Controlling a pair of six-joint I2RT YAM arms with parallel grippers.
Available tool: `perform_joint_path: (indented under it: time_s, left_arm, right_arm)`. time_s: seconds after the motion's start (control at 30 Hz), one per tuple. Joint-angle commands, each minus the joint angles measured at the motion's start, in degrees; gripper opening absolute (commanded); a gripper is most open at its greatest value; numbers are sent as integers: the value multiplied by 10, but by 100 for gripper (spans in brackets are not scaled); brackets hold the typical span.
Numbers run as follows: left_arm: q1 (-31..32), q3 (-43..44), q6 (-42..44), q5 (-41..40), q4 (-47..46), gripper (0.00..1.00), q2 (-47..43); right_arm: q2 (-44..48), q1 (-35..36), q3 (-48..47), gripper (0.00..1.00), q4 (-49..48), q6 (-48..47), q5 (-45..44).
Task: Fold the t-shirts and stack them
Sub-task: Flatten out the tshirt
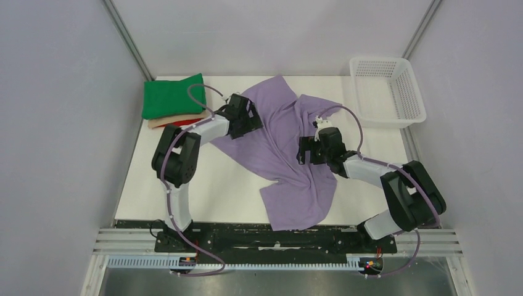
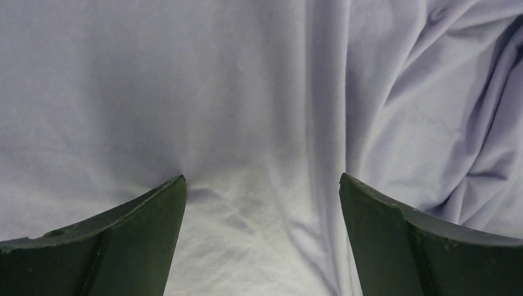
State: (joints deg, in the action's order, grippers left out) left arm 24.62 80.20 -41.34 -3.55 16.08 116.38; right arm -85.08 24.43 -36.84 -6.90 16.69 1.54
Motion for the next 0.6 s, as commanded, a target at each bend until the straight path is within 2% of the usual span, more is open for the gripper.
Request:
perform_joint_path:
  time_s: [0.0, 0.13, 0.23, 0.33, 0.47, 0.57]
  left_arm:
    - [4, -115, -17, 23, 21, 100, -52]
    - [35, -256, -34, 5, 7, 100, -156]
    - [93, -334, -62, -51, 60, 100, -231]
    - [150, -398, -120, -61, 95, 100, -306]
    - [216, -429, -167, -67, 123, 100, -417]
    - [224, -426, -158, -82, 126, 100, -469]
  right_arm:
    - [-18, -2, -3, 98, -23, 27, -74]
    - [-38, -8, -7, 98, -15, 37, -111]
    - [-55, -10, -21, 98, 6, 36, -140]
    - [-58, -17, -25, 98, 13, 35, -156]
    - [-48, -32, -35, 98, 43, 27, -193]
    - [-25, -46, -38, 98, 68, 18, -223]
